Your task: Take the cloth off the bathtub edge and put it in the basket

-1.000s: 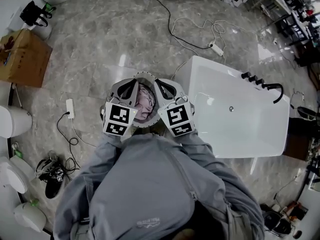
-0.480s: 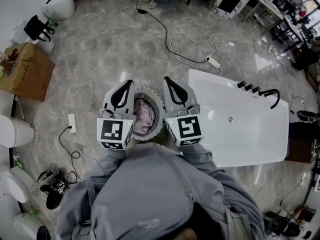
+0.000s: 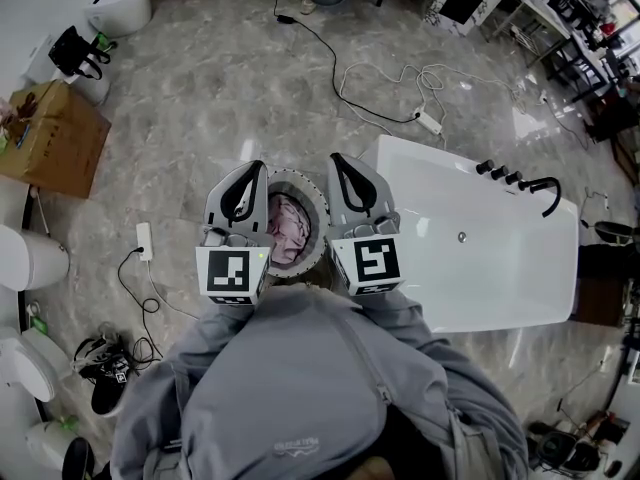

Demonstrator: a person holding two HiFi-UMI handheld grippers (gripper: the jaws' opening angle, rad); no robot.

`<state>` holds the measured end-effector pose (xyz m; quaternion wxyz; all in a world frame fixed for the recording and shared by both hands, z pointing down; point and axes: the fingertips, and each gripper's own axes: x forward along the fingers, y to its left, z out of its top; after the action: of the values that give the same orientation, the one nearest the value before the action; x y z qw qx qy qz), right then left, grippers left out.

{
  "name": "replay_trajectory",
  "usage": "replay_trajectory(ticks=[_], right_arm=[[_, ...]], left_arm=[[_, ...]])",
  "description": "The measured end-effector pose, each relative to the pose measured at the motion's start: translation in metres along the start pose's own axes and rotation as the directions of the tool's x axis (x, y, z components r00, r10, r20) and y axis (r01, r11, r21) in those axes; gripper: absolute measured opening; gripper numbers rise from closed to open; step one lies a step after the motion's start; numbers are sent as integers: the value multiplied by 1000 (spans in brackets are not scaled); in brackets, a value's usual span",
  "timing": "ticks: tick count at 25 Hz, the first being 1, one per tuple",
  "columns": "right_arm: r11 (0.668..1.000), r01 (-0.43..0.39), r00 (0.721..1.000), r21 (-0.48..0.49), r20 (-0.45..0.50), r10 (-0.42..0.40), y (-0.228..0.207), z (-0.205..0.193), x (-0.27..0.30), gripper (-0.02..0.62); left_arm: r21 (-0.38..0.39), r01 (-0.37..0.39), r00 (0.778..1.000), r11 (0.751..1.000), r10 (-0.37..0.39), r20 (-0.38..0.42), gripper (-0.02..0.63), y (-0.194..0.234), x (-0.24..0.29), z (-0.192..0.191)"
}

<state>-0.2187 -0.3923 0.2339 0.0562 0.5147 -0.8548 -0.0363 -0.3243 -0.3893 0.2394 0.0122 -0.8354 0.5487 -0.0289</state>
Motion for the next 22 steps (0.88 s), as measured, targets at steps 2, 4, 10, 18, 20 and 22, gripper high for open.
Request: replay_trajectory(ticks=[2,4,10,18,20,22], right_arm=[[1000,2,1000,5,-1,-2,0,-3,-1,5],[1000,4,1000,13,-1,-4,0,-5,-1,5],[998,7,1000,57,-6,-7,-6,-7,2,5],[998,11,1000,63,-16,-10,-11,-9,3,5],[998,11,1000,61,-17,-10,-10,-11,3,5],[998,10,1000,60,-19,-9,-10,-13,3,5]], left_arm=[[1,2,1000,1000,-2,0,5,-1,-1,-1],[1,3,1000,1000,-3,8,5,-2,0,-1],[-2,5,1000,1000,-5,5,5,0,4,-1],[4,9,1000,1000,-9,3,5,-2,8,-1],[2,4,1000,1000,-4,-9,5,1,7,-6],[4,4,1000,1000,-3,-8,5,1,7,-7]])
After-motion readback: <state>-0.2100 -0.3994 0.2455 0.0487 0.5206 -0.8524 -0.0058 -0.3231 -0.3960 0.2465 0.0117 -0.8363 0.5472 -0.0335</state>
